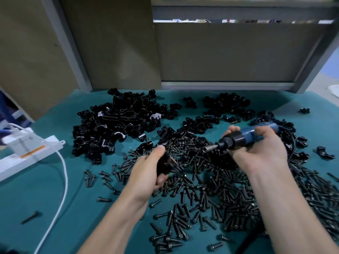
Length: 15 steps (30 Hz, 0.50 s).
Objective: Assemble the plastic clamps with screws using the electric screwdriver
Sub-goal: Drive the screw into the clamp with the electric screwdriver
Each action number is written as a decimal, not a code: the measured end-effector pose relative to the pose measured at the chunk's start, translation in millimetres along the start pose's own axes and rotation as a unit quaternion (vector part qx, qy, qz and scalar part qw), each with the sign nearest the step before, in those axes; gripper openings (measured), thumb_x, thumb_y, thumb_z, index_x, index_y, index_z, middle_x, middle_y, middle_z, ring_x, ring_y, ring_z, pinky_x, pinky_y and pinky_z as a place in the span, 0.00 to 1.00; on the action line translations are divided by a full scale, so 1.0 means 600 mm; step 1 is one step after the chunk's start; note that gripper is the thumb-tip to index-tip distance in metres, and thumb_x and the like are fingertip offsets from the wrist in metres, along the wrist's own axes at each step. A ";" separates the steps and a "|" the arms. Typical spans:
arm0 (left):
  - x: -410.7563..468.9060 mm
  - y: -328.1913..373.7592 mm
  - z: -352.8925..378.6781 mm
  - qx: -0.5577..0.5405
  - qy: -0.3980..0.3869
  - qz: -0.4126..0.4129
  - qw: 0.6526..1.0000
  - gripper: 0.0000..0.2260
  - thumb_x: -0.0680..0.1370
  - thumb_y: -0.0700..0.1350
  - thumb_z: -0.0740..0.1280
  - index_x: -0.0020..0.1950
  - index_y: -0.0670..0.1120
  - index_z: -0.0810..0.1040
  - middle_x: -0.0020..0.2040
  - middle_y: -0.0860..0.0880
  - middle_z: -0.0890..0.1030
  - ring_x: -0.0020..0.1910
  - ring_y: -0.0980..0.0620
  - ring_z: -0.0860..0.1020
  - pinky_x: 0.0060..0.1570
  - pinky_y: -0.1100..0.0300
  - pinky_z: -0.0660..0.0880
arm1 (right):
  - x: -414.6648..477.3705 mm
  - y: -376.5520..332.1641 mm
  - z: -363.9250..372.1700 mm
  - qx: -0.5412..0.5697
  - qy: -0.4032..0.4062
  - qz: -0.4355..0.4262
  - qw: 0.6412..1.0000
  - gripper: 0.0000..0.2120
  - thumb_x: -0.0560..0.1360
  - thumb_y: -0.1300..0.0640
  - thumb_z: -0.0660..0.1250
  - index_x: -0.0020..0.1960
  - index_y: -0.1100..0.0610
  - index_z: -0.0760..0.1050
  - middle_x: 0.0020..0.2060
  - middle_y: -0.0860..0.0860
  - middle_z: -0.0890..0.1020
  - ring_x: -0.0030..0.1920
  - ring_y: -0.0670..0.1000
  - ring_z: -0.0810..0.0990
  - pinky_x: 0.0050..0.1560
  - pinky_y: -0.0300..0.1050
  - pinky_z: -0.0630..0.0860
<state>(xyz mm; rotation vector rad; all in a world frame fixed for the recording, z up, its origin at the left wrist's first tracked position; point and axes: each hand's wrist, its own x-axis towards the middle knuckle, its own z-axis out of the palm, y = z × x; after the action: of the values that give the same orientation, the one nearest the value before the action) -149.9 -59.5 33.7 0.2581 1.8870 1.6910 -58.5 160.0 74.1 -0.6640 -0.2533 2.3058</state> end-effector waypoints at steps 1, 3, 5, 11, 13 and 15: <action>0.003 0.000 -0.001 -0.006 0.015 0.007 1.000 0.25 0.84 0.62 0.58 0.53 0.41 0.80 0.28 0.53 0.74 0.25 0.56 0.70 0.26 0.67 0.69 | -0.001 0.000 0.000 -0.030 0.014 0.006 0.999 0.22 0.80 0.63 0.64 0.72 0.61 0.63 0.57 0.66 0.78 0.45 0.61 0.86 0.52 0.57 0.84; 0.007 0.001 -0.004 -0.016 0.041 0.021 0.999 0.23 0.86 0.59 0.58 0.50 0.41 0.81 0.31 0.50 0.80 0.26 0.56 0.73 0.27 0.65 0.71 | -0.016 0.008 0.003 -0.083 0.039 0.019 0.996 0.25 0.78 0.68 0.63 0.74 0.61 0.62 0.61 0.67 0.76 0.53 0.64 0.85 0.57 0.61 0.82; 0.012 0.002 -0.007 -0.033 0.058 0.032 0.997 0.20 0.87 0.55 0.59 0.51 0.43 0.83 0.39 0.49 0.87 0.29 0.57 0.77 0.32 0.61 0.72 | -0.032 0.023 -0.001 -0.119 0.067 0.029 0.990 0.32 0.71 0.73 0.65 0.73 0.58 0.64 0.62 0.65 0.76 0.57 0.62 0.83 0.60 0.61 0.81; 0.012 0.015 -0.020 -0.087 0.116 0.084 0.986 0.16 0.86 0.50 0.63 0.49 0.44 0.86 0.44 0.47 0.89 0.34 0.57 0.80 0.35 0.63 0.72 | -0.082 0.045 -0.016 -0.125 0.108 0.024 0.986 0.25 0.69 0.73 0.62 0.63 0.55 0.70 0.61 0.63 0.74 0.60 0.64 0.81 0.63 0.65 0.79; 0.006 0.023 -0.027 -0.106 0.124 0.099 0.982 0.16 0.86 0.48 0.64 0.47 0.43 0.86 0.44 0.45 0.88 0.33 0.57 0.79 0.31 0.67 0.72 | -0.095 0.042 -0.013 -0.117 0.095 0.006 0.989 0.35 0.67 0.73 0.63 0.71 0.54 0.68 0.62 0.65 0.73 0.61 0.65 0.80 0.62 0.65 0.79; 0.000 0.029 -0.034 -0.124 0.130 0.102 0.979 0.15 0.86 0.48 0.64 0.48 0.43 0.87 0.46 0.45 0.88 0.33 0.57 0.79 0.33 0.67 0.73 | -0.114 0.041 -0.007 -0.129 0.085 -0.007 0.988 0.37 0.69 0.73 0.63 0.76 0.56 0.63 0.66 0.66 0.71 0.67 0.65 0.75 0.69 0.65 0.74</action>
<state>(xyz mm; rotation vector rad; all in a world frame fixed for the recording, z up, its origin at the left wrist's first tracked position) -164.9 -73.5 51.0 0.1388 1.8546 2.1674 -28.6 95.0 88.1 -0.9808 -0.4798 2.2059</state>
